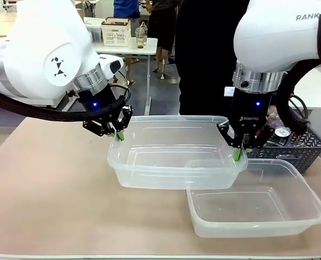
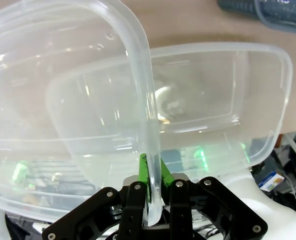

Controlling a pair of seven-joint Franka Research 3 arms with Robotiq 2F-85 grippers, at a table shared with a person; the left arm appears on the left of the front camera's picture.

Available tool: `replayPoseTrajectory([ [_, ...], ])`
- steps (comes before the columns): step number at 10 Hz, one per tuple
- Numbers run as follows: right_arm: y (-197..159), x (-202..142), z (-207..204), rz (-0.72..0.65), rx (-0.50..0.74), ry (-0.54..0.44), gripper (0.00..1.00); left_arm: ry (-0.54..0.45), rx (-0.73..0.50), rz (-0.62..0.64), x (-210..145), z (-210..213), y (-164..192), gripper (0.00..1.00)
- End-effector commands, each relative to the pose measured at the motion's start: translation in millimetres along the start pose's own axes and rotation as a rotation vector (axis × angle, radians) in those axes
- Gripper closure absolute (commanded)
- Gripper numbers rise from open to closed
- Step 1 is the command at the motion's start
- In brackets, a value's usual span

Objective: Sort the waste into each basket.
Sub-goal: Offer the picked Organizing box to the human.

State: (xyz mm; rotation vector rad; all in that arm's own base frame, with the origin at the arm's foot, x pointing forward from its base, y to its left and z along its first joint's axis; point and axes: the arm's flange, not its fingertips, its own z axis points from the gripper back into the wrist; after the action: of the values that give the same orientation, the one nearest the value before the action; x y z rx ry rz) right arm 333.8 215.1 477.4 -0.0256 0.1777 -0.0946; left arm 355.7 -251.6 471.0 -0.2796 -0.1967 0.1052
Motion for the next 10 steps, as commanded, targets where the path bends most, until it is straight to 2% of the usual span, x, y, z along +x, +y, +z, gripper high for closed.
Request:
replayPoseTrajectory([
  [1, -0.9, -0.2, -0.9, 0.006, -0.006, 0.007, 0.94, -0.005, -0.012, -0.002, 3.4, 7.1, -2.3, 0.91],
  [10, -0.9, -0.2, -0.9, 0.006, -0.006, 0.007, 0.94, -0.005, -0.012, -0.002, 3.4, 7.1, -2.3, 0.91],
])
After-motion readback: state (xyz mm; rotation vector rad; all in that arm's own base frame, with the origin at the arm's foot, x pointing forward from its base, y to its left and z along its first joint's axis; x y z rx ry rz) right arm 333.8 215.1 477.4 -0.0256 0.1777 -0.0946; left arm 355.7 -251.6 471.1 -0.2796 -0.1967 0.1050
